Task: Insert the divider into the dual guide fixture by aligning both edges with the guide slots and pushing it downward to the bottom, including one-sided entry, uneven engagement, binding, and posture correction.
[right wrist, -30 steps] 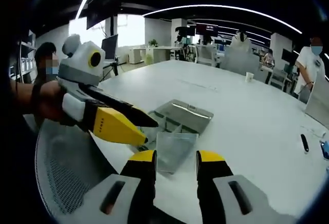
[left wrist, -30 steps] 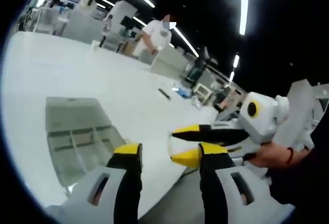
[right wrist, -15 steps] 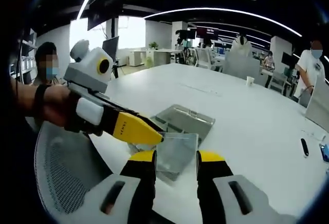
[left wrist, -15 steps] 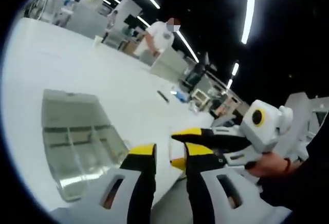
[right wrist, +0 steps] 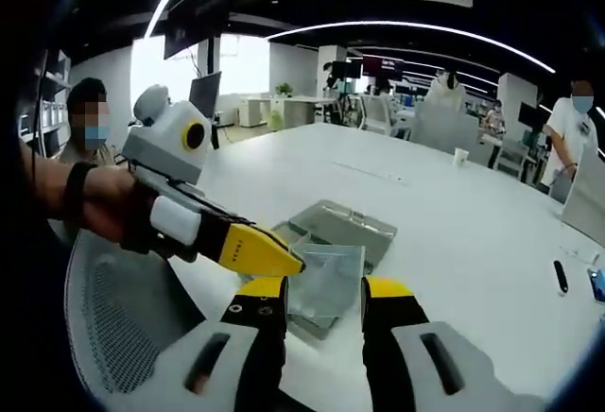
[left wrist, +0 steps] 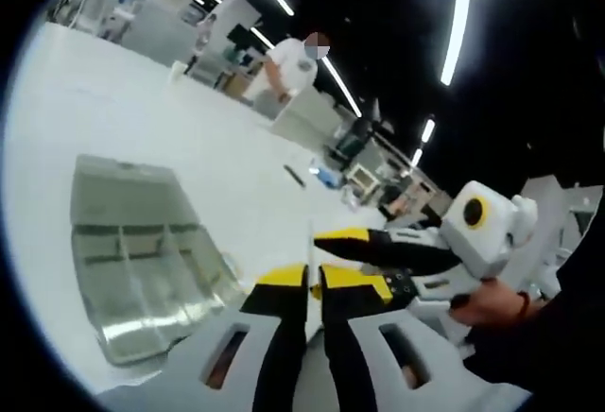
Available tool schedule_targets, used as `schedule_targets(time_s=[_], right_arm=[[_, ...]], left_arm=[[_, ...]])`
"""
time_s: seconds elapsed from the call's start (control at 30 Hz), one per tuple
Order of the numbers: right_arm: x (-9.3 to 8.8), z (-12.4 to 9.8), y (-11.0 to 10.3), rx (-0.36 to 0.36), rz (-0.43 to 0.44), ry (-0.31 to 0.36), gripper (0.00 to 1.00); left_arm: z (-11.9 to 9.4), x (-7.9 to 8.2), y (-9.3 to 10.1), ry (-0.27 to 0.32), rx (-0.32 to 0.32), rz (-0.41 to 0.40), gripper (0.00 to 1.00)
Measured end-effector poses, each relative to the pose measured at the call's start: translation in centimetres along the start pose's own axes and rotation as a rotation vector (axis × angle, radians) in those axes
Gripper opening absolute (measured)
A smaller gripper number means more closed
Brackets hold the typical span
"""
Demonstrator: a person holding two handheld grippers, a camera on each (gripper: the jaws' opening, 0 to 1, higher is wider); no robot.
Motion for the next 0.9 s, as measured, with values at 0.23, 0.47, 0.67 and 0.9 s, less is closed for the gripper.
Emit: schedule_targets(time_s=[0.23,0.47,0.67,0.9], right_arm=[[0.1,0.0,0.0,0.002,-0.018,-0.001,0.27],[0.4,0.7,-0.7,0.055,-0.05,-0.006,0.28],[0.2,1.5,-1.6,0.093,-0.093,-0.052,0.26],[0.5,2.1,-2.2,0.154,-0.152,-0.098,0.26]], left_arm=[[-0.1,0.0,-0.1,0.015,0.002,-0.006,0.0],[-1.0,0.2,-0.4,0.019,0.029,0.049,0.0],[-2.4,0.3,-1.6,0.037,0.088,0.11,0.0],[-3.9,0.2,-2.9,0.05,0.141,0.183,0.0]])
Point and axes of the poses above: the point that each gripper's makers call its tool centre point, and the gripper's own axes: z roughly forward along the fingers, y roughly to its right, x roughly out of its top, the point moved 1 cm from there along -z, roughly backward along the fingers, and after that the axes turned 14 degrees about x, right-handed, at the moved point
